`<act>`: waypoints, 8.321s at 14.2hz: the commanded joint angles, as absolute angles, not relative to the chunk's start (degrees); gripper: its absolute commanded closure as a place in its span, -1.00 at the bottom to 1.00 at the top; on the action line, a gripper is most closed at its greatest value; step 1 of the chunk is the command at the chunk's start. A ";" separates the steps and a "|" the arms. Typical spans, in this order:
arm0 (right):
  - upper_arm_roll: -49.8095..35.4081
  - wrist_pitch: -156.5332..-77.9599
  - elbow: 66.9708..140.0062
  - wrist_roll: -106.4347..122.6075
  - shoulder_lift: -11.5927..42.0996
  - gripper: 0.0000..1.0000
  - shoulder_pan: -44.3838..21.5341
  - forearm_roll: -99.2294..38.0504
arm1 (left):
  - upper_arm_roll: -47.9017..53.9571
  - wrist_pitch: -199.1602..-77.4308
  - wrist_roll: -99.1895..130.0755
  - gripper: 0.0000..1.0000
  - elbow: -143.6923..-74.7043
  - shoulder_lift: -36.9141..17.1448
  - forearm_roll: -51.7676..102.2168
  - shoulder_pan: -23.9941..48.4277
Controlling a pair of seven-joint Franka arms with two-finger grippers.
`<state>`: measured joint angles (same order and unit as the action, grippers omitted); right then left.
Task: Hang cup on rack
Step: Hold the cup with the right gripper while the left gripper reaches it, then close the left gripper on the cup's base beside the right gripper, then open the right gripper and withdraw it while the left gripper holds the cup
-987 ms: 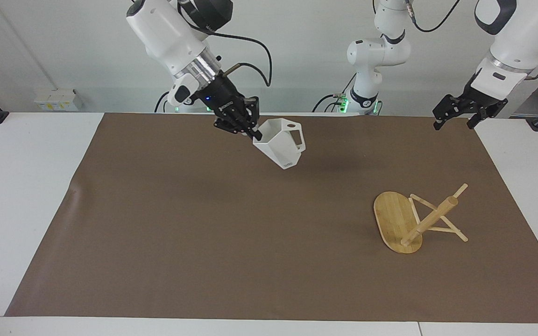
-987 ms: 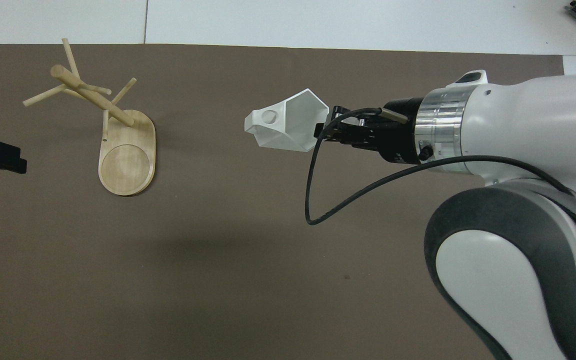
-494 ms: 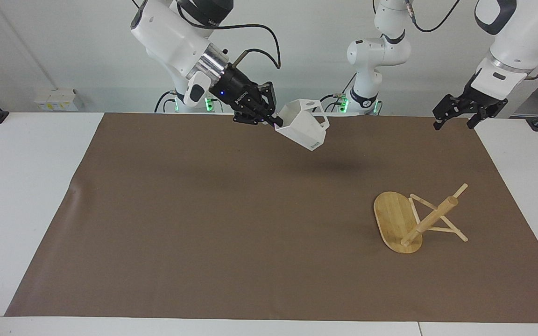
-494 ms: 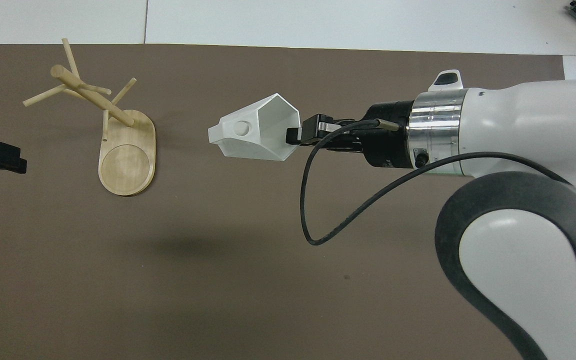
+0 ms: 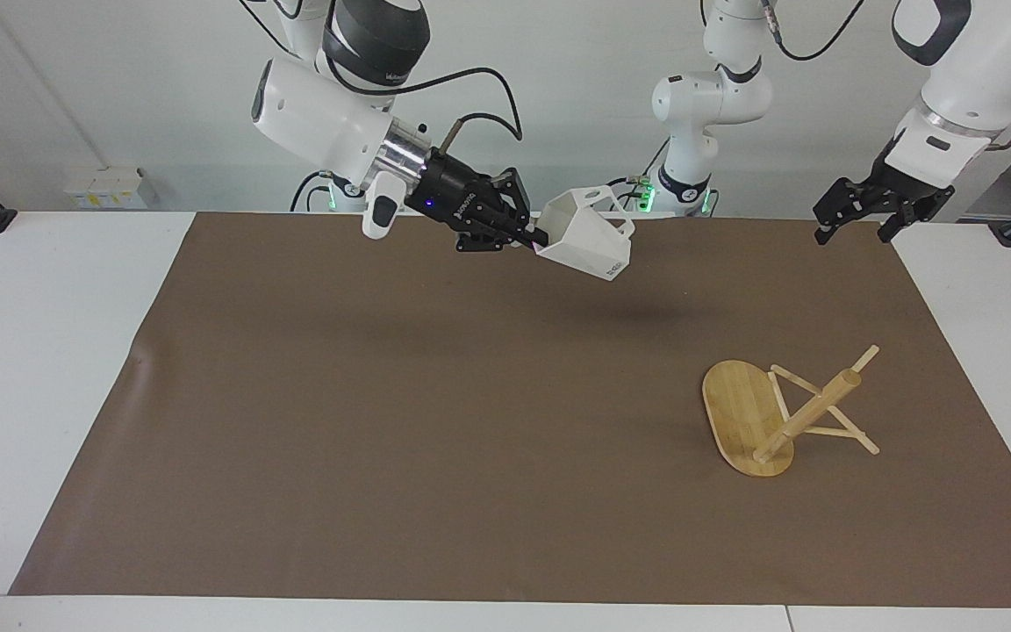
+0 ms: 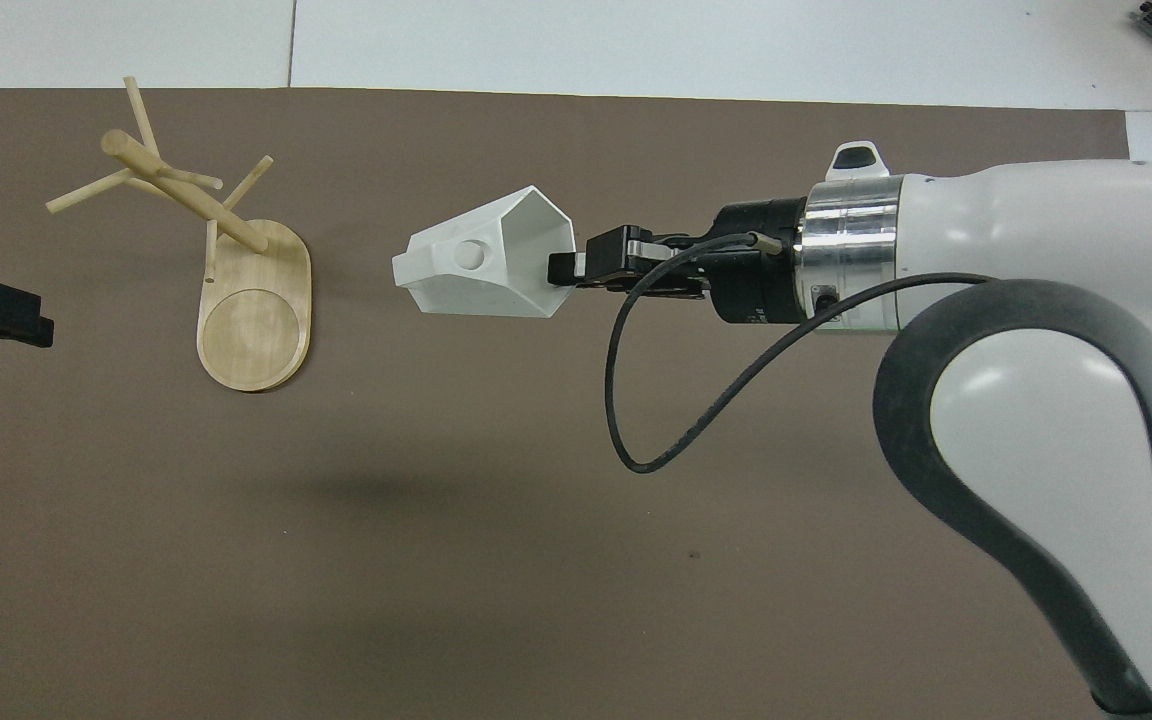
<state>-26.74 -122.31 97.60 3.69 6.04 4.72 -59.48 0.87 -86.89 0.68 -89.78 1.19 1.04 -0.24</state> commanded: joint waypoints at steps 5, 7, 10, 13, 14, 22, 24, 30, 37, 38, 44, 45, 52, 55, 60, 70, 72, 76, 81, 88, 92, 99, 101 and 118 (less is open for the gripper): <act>-31.37 -128.48 97.38 5.45 9.14 1.00 5.27 -63.81 | 0.18 -87.36 0.09 -1.00 -90.97 2.11 0.97 0.35; -31.55 -129.11 97.21 5.45 9.75 1.00 5.27 -63.63 | 0.18 -87.36 0.09 -1.00 -90.97 2.11 1.05 0.26; -31.55 -129.20 97.21 5.36 9.76 1.00 4.92 -63.63 | 0.09 -88.68 -0.26 -1.00 -90.97 2.02 0.97 -0.61; -31.99 -129.46 97.21 5.01 9.67 1.00 4.83 -63.72 | 0.26 -88.77 -0.44 -1.00 -91.23 2.11 0.97 0.17; -32.51 -130.51 97.21 4.92 9.75 1.00 4.83 -63.72 | 0.26 -89.03 -0.44 -1.00 -91.32 2.11 0.97 0.26; -36.65 -137.28 96.68 1.49 11.33 1.00 4.48 -63.37 | 1.05 -91.58 -18.26 -1.00 -91.76 2.11 5.70 0.79; -36.65 -137.20 96.77 1.58 11.42 1.00 4.48 -63.02 | 1.14 -93.24 -25.36 -1.00 -92.11 2.11 6.41 0.88; -36.65 -137.20 96.77 1.67 11.60 1.00 4.57 -62.84 | 1.49 -98.96 -45.42 -1.00 -94.57 2.55 11.68 0.97; -36.65 -137.29 96.77 1.58 11.60 1.00 4.48 -62.75 | 1.49 -102.48 -60.37 -1.00 -99.58 4.48 21.95 0.70; -36.65 -137.29 96.77 1.58 11.60 1.00 4.57 -62.75 | 1.41 -102.74 -61.77 -1.00 -99.84 4.48 23.89 0.62; -36.65 -137.29 96.77 1.49 11.60 1.00 4.48 -62.58 | 1.49 -109.49 -80.02 -1.00 -102.04 3.52 34.17 0.88; -36.65 -137.29 96.77 1.49 11.60 1.00 4.48 -62.58 | 1.49 -110.38 -82.77 -1.00 -103.00 3.52 36.71 0.97; -36.65 -136.76 97.12 1.32 11.51 1.00 4.57 -62.49 | 2.20 -113.72 -91.14 -1.00 -108.54 4.48 47.72 5.00; -36.65 -136.84 97.21 1.32 11.51 1.00 4.57 -62.49 | 2.29 -117.23 -91.32 -1.00 -109.07 4.39 50.26 7.72; -36.65 -136.85 97.21 1.23 11.43 1.00 4.57 -62.40 | 2.29 -119.00 -91.23 -1.00 -109.25 4.48 53.96 9.32; -36.65 -136.85 97.21 1.23 11.43 1.00 4.57 -62.40 | 2.46 -117.87 -91.23 -1.00 -110.65 5.45 58.70 9.84; -36.65 -136.85 97.21 1.23 11.43 1.00 4.57 -62.40 | 2.46 -116.81 -91.14 -1.00 -110.48 5.62 59.85 9.41; -36.65 -136.85 97.21 1.23 11.43 1.00 4.57 -62.40 | 2.37 -116.46 -91.23 0.65 -110.65 5.80 60.03 9.32; -36.65 -136.85 97.29 1.23 11.43 1.00 4.57 -62.40 | 2.20 -116.46 -90.79 1.00 -110.65 5.98 60.03 9.23; -36.65 -136.93 97.29 -0.61 11.34 0.26 4.57 -62.40 | 1.85 -116.98 -90.70 1.00 -110.65 5.89 59.85 8.61; -36.65 -136.93 97.38 -0.70 11.25 -1.00 4.48 -62.31 | 1.76 -116.98 -90.62 1.00 -110.83 5.98 59.77 8.53; -36.30 -136.32 97.47 -0.62 11.34 -1.00 4.75 -57.22 | 1.58 -123.91 -88.69 1.00 -117.67 8.43 55.90 5.89; -35.69 -135.10 97.47 -0.62 11.25 -1.00 5.01 -54.95 | 1.67 -128.73 -88.59 1.00 -121.10 9.57 55.90 5.89; -14.33 -102.58 95.45 17.14 7.12 -1.00 5.19 -0.81 | 2.64 -162.51 -68.56 1.00 -129.55 4.57 55.99 10.99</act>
<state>-15.62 -104.57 95.20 15.61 8.33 4.94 -3.74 3.02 -159.87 -70.50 -129.46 5.36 56.65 10.07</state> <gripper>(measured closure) 0.000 0.269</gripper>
